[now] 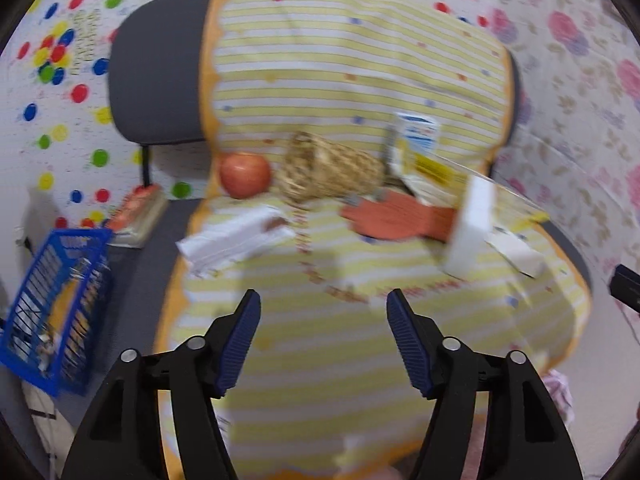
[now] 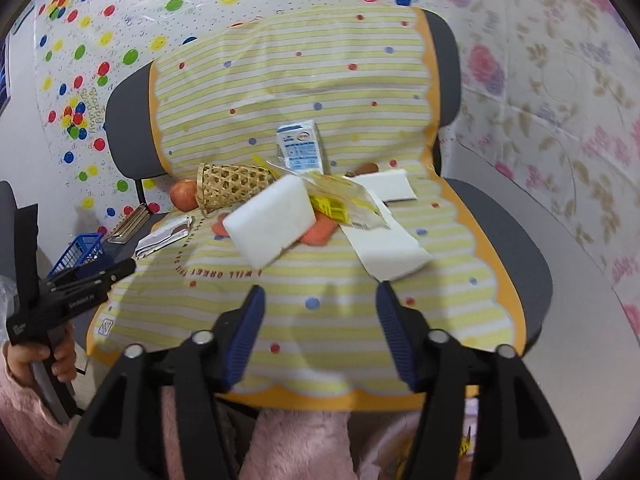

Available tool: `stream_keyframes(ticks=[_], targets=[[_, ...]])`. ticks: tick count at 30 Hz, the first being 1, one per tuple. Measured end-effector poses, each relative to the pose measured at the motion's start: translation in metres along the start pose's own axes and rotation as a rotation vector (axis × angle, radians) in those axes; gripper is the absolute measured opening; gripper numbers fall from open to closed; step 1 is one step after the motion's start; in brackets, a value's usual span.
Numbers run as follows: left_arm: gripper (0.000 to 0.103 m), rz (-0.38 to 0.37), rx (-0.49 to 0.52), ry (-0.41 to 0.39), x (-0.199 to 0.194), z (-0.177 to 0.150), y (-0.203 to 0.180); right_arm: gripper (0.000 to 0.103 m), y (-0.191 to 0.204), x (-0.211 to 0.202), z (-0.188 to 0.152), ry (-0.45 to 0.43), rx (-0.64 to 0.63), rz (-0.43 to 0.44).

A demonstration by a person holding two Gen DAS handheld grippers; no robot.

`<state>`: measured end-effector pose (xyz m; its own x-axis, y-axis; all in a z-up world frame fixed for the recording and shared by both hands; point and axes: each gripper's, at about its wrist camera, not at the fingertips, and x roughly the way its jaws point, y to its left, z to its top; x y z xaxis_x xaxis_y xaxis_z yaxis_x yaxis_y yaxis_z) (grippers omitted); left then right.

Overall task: Collect trash
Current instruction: 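Grasp the white paper bag with the left tool and lift it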

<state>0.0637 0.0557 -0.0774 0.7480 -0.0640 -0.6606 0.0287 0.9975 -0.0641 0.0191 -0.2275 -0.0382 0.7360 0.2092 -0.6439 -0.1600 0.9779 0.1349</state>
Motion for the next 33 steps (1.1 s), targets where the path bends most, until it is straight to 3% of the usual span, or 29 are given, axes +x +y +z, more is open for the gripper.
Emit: stream_keyframes(ticks=[3, 10, 12, 14, 16, 20, 23, 29, 33], targets=[[0.078, 0.084, -0.018, -0.015, 0.019, 0.016, 0.03, 0.07, 0.009, 0.016, 0.012, -0.017, -0.027, -0.035], [0.079, 0.13, -0.015, 0.05, 0.084, 0.049, 0.071, 0.07, 0.01, 0.049, 0.032, -0.015, -0.01, -0.081], [0.079, 0.133, -0.026, 0.066, 0.105, 0.058, 0.081, 0.067, 0.01, 0.055, 0.034, -0.015, -0.025, -0.12], [0.079, 0.151, -0.046, 0.083, 0.121, 0.066, 0.088, 0.052, 0.007, 0.058, 0.033, -0.007, -0.032, -0.148], [0.079, 0.201, -0.086, 0.108, 0.14, 0.072, 0.101, 0.044, 0.003, 0.062, 0.032, 0.006, -0.03, -0.162], [0.076, 0.255, -0.169, 0.222, 0.171, 0.074, 0.124, 0.043, -0.006, 0.062, 0.027, 0.016, -0.02, -0.166], [0.073, 0.251, -0.155, 0.273, 0.175, 0.071, 0.125, 0.043, -0.01, 0.06, 0.026, 0.014, -0.005, -0.163], [0.074, 0.18, -0.089, 0.301, 0.135, 0.044, 0.087, 0.043, -0.011, 0.052, 0.02, 0.008, 0.002, -0.135], [0.074, 0.035, -0.059, 0.281, 0.104, 0.026, 0.056, 0.043, -0.01, 0.048, 0.016, 0.006, 0.009, -0.112]])
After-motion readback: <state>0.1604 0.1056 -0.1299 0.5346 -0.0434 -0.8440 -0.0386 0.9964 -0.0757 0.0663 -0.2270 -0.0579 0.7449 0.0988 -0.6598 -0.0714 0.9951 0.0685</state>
